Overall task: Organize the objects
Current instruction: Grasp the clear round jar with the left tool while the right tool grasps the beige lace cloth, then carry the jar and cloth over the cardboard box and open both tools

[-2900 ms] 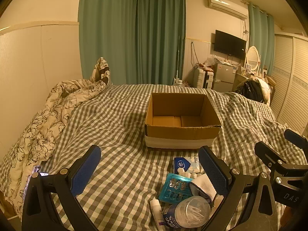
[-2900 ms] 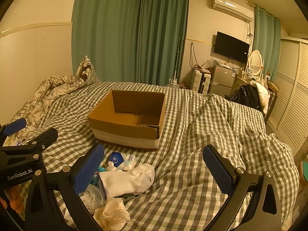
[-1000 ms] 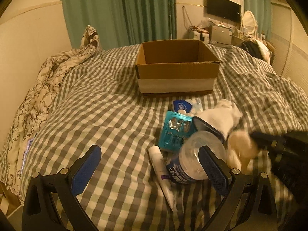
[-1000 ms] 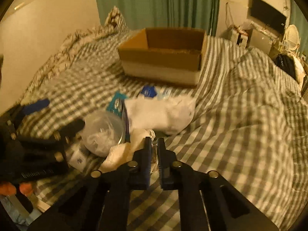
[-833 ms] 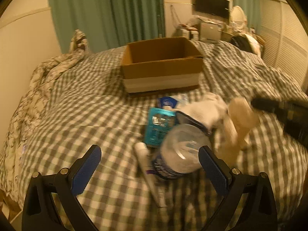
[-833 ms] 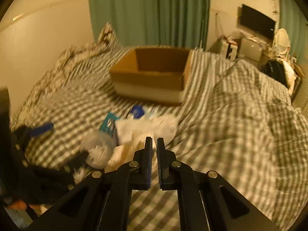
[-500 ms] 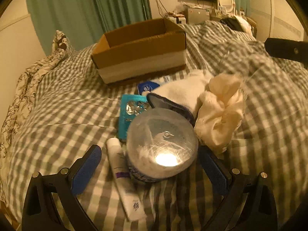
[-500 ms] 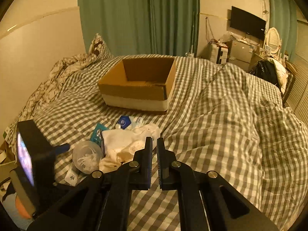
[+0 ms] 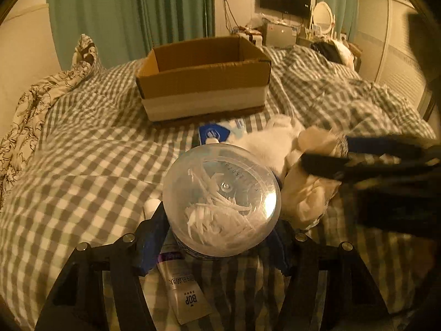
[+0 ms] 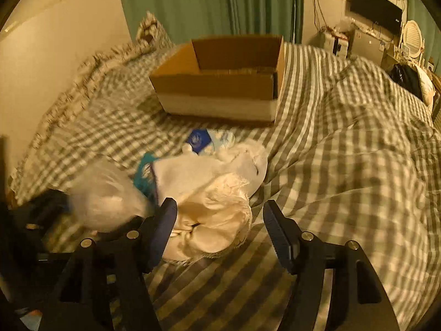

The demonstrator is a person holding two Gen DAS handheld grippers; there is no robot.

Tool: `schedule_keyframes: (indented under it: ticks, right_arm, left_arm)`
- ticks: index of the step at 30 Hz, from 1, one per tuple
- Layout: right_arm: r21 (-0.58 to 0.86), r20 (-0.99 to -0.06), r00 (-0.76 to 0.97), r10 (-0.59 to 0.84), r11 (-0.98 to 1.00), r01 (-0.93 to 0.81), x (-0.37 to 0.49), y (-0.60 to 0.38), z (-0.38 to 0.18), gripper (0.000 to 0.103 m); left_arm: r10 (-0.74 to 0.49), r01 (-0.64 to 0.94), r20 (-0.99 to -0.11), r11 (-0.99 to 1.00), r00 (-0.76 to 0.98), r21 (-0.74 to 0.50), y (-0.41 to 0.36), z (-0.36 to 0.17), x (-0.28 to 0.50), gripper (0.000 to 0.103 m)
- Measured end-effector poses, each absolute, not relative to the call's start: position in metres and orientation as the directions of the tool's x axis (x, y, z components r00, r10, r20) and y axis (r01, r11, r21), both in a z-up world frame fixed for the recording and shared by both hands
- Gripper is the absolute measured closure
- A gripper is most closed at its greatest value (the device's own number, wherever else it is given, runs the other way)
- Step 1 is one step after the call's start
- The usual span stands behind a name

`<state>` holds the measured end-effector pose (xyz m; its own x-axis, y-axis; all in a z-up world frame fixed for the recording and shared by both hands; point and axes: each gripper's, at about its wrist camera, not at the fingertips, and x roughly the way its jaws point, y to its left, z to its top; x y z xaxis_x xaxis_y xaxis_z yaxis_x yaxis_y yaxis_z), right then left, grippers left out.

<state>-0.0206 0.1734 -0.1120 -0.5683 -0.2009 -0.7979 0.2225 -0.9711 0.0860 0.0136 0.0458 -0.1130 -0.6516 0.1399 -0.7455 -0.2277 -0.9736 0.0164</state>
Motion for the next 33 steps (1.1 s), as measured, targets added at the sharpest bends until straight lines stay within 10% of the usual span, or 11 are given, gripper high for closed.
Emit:
schedule_keyframes:
  ticks: [2, 6, 22, 33]
  right_arm:
    - [0.097, -0.806, -0.553, -0.214, -0.968, 0.232, -0.023, 0.172, -0.117, 0.078]
    - [0.066, -0.781, -0.59, -0.205, -0.966, 0.249, -0.016, 0.17, -0.105, 0.092]
    - [-0.051, -0.594, -0.781, -0.194, -0.96, 0.277, -0.078, 0.162, 0.034, 0.092]
    - [-0.104, -0.61, -0.778, -0.153, -0.957, 0.27, -0.187, 0.153, 0.029, 0.092]
  left_arm:
    - [0.144, -0.223, -0.736, -0.975, -0.661, 0.01, 0.042, -0.106, 0.015, 0.037]
    - [0.123, -0.193, -0.715, -0.981, -0.688, 0.018, 0.037, -0.091, 0.013, 0.037]
    - [0.149, -0.139, -0.576, -0.988, -0.804, -0.062, 0.016, 0.009, -0.086, 0.037]
    - [0.132, -0.148, -0.599, -0.989, -0.79, -0.022, 0.021, -0.003, -0.208, 0.037]
